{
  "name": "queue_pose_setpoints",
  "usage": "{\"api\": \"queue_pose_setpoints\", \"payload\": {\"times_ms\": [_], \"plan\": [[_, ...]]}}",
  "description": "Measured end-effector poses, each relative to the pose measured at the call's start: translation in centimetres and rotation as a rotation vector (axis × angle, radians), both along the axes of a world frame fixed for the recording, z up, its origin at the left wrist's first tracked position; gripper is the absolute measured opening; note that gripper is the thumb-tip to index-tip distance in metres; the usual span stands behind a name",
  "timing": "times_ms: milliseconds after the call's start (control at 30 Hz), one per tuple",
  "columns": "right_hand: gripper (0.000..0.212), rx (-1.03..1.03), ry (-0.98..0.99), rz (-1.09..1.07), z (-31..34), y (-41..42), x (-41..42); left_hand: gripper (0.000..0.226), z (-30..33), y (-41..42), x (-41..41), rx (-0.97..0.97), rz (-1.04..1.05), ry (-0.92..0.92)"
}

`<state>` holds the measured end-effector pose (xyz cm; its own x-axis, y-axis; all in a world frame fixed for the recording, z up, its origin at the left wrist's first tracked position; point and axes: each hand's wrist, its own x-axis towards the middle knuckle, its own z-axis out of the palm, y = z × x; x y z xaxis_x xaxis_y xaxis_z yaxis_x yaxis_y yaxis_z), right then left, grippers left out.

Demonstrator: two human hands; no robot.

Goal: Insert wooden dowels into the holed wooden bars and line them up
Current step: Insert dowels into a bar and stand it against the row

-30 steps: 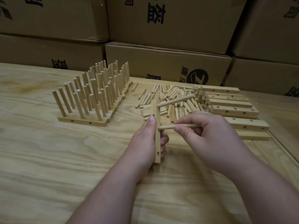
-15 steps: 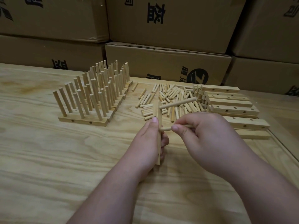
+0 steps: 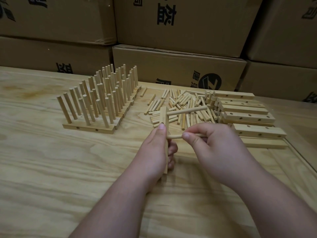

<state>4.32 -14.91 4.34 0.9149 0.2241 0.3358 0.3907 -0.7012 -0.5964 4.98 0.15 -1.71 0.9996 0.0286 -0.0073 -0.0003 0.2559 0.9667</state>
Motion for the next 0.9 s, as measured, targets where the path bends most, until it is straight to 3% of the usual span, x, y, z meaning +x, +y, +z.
{"api": "queue_pose_setpoints", "payload": {"times_ms": [167,400,533,667,900], "plan": [[0.014,-0.174,-0.21,-0.026,0.7,1.2,-0.8,0.046,0.0,0.0,0.0,0.011,-0.019,0.033],[0.009,-0.02,-0.022,0.023,0.3,-0.2,0.1,0.045,0.0,0.2,-0.1,-0.014,-0.074,0.008],[0.013,0.082,-0.035,0.015,-1.1,0.4,0.1,0.043,-0.2,0.0,0.2,-0.068,0.006,0.002],[0.019,0.068,-0.014,0.041,-1.0,0.0,0.3,0.044,-0.4,0.4,0.2,-0.053,-0.068,0.004],[0.008,0.114,0.0,0.047,-1.6,-0.3,1.0,0.042,-0.1,-0.1,0.2,-0.024,-0.001,0.012]]}}
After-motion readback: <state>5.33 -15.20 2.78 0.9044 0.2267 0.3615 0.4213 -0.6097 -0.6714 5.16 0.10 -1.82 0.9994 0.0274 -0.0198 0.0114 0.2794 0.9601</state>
